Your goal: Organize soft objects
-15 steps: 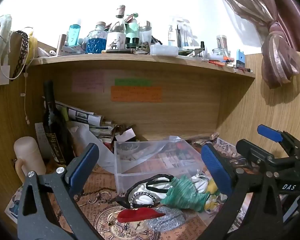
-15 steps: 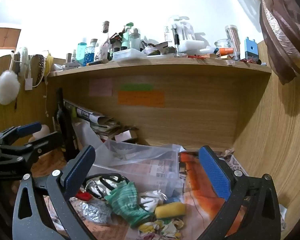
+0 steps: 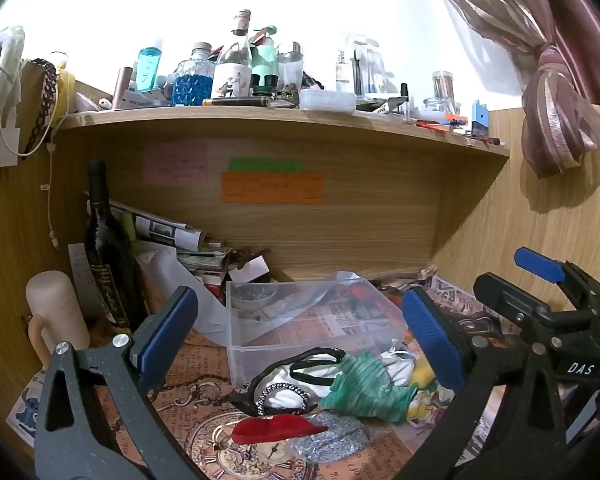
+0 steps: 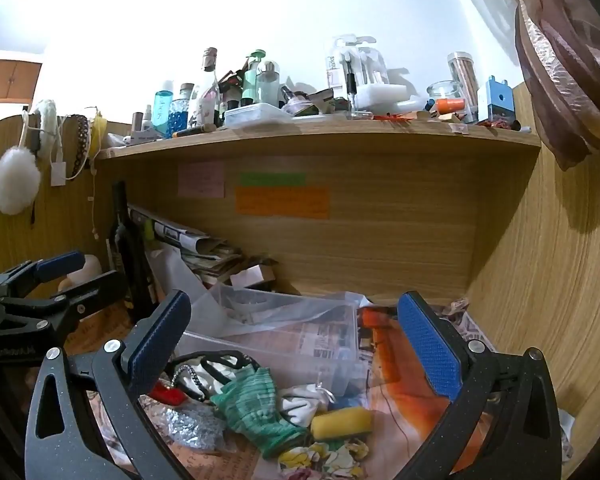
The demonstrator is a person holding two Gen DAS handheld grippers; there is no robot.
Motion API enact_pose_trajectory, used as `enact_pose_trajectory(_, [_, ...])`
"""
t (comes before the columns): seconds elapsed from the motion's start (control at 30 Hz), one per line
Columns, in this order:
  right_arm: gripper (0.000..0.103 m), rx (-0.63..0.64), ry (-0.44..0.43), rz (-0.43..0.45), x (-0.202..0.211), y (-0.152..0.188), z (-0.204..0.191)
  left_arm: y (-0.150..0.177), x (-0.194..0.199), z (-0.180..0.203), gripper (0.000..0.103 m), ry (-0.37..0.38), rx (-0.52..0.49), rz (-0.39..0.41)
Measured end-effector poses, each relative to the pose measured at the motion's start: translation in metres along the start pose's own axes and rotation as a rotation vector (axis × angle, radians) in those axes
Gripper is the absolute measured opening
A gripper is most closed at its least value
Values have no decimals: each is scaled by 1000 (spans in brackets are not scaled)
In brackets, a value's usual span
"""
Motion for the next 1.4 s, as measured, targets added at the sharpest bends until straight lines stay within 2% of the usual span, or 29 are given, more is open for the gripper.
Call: enact_pose_trajectory(1.4, [103, -15, -21, 12, 3, -1, -2, 1, -1, 5, 103, 8, -4, 5])
Point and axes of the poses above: each gripper's, at about its wrist camera, not at the fingertips, and x roughly against the way its jaws point, z to its right, y to its underside, the point moved 5 cm from there along -x, roughly the way its jaws point, and after that the axes turned 14 degrees about -x, right-handed, at the moved point
